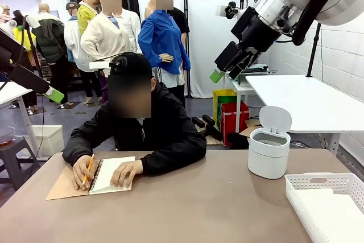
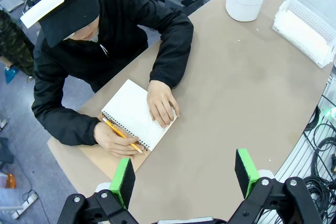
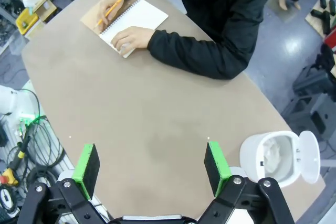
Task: Sort the paper based on its condition.
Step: If a person hands you a paper, place it in the Organizing basket , and if it's crumpled, put it in the Trash can.
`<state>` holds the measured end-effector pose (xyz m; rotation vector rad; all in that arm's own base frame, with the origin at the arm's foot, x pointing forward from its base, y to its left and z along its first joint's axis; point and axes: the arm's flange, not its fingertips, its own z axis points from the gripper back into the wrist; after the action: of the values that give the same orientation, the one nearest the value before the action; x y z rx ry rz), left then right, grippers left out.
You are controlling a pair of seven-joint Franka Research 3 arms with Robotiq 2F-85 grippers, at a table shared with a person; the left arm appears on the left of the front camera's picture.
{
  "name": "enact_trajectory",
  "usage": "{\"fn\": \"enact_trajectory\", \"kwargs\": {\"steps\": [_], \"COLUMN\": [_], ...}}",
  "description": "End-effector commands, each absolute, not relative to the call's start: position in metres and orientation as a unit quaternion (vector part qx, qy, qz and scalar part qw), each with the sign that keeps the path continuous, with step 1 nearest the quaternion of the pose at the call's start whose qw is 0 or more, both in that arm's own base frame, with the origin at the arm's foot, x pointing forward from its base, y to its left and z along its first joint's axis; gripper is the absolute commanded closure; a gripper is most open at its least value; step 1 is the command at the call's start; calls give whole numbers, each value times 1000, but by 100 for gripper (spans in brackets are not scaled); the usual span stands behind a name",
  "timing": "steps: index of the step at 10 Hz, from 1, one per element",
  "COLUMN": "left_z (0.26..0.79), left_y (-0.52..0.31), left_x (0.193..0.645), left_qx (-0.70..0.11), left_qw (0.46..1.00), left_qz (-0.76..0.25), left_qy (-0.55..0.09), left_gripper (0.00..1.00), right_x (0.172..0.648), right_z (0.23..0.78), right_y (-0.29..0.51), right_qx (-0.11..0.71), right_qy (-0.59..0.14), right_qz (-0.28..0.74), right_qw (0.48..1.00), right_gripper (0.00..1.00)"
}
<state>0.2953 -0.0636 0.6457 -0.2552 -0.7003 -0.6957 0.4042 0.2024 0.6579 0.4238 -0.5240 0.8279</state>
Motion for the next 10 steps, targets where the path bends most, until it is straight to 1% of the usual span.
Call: {"fn": "enact_trajectory", "kwargs": {"steps": [1, 6, 7, 10], "left_z": [646, 646, 646, 646], "left_y": [-63, -63, -63, -63], "left_x": [296, 296, 296, 296], "left_qx": [-124, -124, -124, -124], "left_qw": [873, 873, 873, 873], "left_qz": [-330, -330, -330, -330], "left_qy": [-336, -336, -336, -336], "left_gripper": [0, 0, 0, 0], "right_x": [405, 405, 404, 397], "right_z": [659, 659, 658, 659], "right_y": [204, 204, 202, 207], "right_qx": [196, 196, 202, 229], "right_qy": [-253, -253, -250, -257], "right_qz": [389, 389, 395, 370], "right_qw": [864, 864, 861, 863], "right_gripper": [0, 0, 0, 0]}}
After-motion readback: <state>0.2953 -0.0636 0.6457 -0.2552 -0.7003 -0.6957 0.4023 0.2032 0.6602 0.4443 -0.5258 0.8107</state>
